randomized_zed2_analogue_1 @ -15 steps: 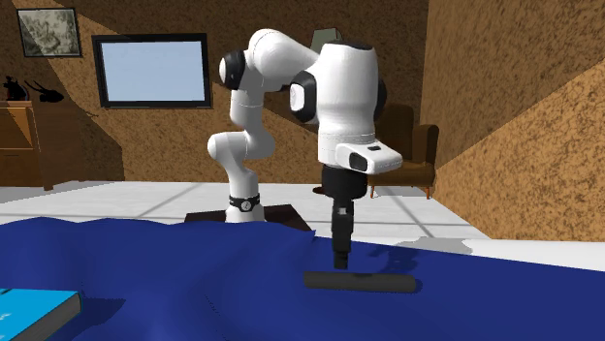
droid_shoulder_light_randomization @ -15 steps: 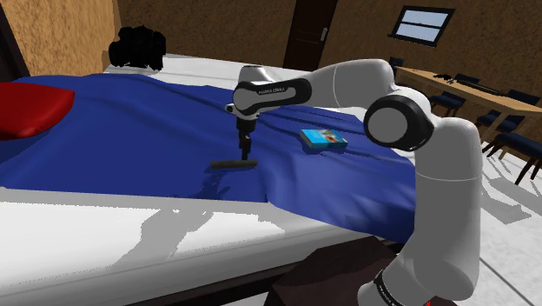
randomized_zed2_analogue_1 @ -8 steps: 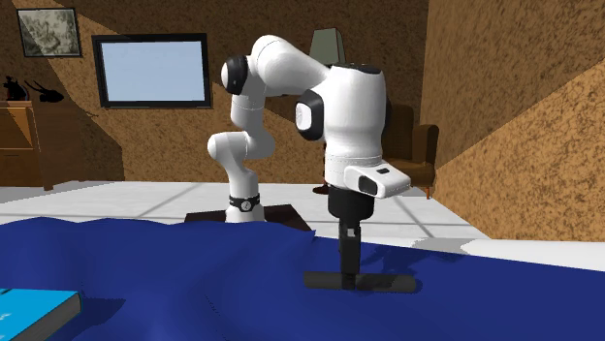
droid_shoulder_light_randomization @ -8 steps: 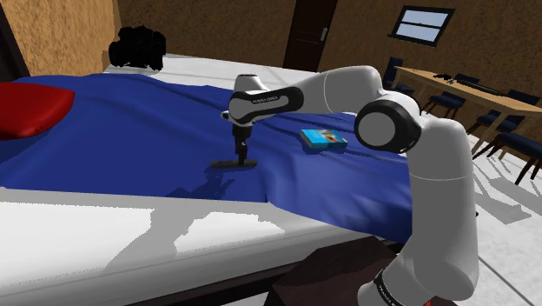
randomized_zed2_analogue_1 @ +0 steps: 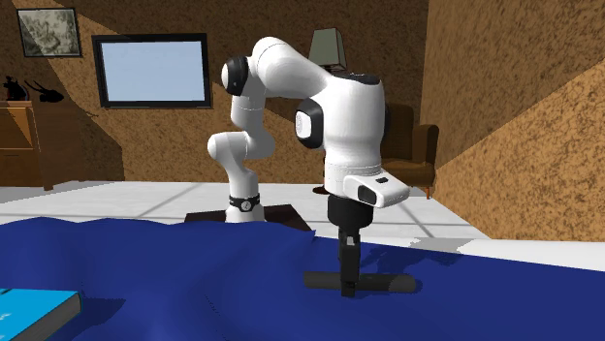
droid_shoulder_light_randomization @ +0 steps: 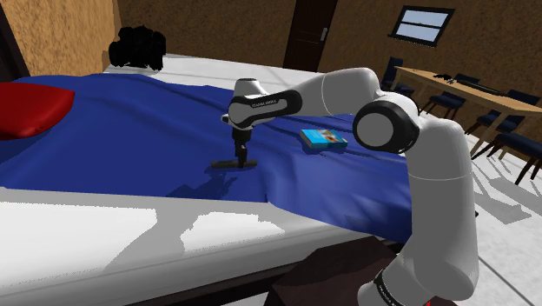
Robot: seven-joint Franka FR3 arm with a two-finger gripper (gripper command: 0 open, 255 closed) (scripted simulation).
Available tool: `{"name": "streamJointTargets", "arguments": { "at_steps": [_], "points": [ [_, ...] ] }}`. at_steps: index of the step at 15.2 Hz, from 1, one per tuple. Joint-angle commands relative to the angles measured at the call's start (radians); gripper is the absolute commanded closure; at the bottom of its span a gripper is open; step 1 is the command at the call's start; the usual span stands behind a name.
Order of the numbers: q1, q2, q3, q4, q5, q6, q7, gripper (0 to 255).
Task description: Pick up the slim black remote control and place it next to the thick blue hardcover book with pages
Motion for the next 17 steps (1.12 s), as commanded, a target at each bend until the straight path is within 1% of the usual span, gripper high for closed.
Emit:
{"name": "streamJointTargets", "arguments": {
  "at_steps": [1,2,11,17],
  "points": [
    [0.000,0.000,0.000,0.000,0.000,0.000,0.000,0],
    [0.000,0.000,0.000,0.000,0.000,0.000,0.000,255],
    [0.000,0.000,0.000,0.000,0.000,0.000,0.000,255],
    [0.000,-0.032,-0.001,0.032,-0.001,-0.064,0.003,255]
  ]
}}
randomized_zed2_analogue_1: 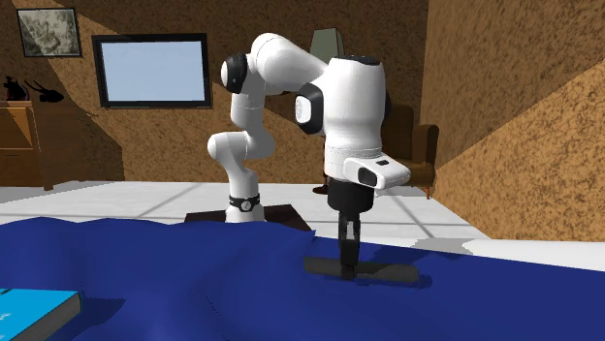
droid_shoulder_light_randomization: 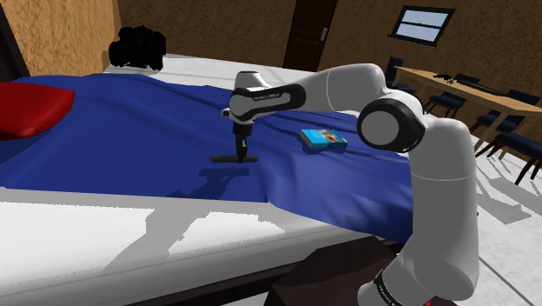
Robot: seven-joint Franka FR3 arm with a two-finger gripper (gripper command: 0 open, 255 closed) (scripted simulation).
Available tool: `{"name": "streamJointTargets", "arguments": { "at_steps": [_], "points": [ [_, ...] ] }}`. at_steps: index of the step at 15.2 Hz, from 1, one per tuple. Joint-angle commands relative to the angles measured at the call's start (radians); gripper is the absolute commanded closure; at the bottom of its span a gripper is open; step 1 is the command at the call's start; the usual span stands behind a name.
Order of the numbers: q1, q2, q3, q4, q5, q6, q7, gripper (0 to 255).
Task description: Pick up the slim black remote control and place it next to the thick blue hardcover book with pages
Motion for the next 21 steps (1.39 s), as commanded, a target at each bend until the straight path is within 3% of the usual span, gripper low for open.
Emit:
{"name": "streamJointTargets", "arguments": {
  "at_steps": [1,15,21],
  "points": [
    [0.000,-0.007,0.000,0.019,0.000,-0.026,0.001,255],
    [-0.001,-0.051,-0.001,0.129,-0.003,-0.180,0.006,255],
    [-0.074,-0.191,-0.033,-0.086,0.000,-0.110,-0.101,255]
  ]
}}
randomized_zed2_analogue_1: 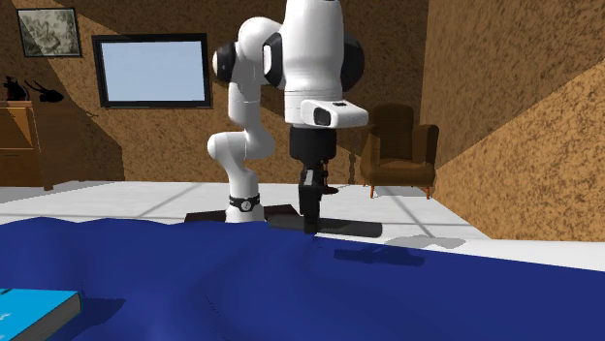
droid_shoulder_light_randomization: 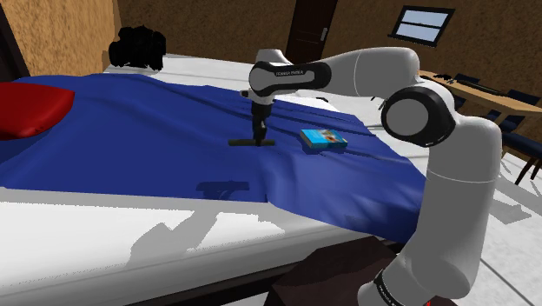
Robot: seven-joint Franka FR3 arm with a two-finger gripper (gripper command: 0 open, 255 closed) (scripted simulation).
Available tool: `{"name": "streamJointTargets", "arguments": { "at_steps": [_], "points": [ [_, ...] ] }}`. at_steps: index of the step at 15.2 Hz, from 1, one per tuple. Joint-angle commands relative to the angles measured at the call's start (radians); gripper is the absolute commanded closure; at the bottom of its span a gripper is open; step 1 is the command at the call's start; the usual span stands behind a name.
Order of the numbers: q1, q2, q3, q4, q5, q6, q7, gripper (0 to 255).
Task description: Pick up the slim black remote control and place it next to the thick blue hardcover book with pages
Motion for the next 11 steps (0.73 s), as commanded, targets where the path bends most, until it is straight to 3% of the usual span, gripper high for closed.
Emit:
{"name": "streamJointTargets", "arguments": {
  "at_steps": [1,11],
  "points": [
    [-0.025,-0.053,-0.013,-0.078,0.000,0.024,-0.040,255],
    [-0.146,-0.197,-0.090,-0.284,-0.007,0.080,-0.239,255]
  ]
}}
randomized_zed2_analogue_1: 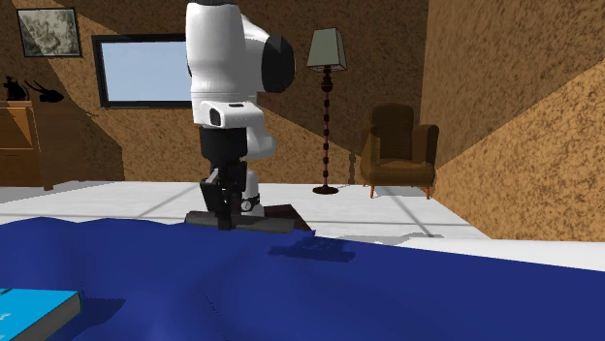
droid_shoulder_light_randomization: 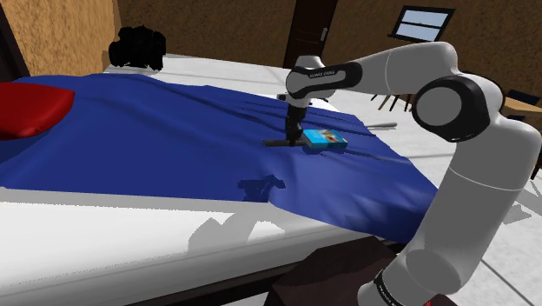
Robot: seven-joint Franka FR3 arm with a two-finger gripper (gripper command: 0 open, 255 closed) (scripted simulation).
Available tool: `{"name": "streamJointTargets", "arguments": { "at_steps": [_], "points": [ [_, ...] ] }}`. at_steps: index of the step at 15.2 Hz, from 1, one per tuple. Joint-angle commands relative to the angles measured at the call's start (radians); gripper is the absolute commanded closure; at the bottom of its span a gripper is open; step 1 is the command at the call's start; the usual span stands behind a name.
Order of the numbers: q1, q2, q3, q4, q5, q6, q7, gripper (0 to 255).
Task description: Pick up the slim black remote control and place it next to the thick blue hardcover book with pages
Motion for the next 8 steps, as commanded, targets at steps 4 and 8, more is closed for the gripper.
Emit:
{"name": "streamJointTargets", "arguments": {
  "at_steps": [4,8],
  "points": [
    [-0.061,-0.050,-0.045,-0.066,-0.007,0.015,-0.105,255],
    [-0.111,-0.069,-0.083,-0.093,-0.012,0.022,-0.192,255]
  ]
}}
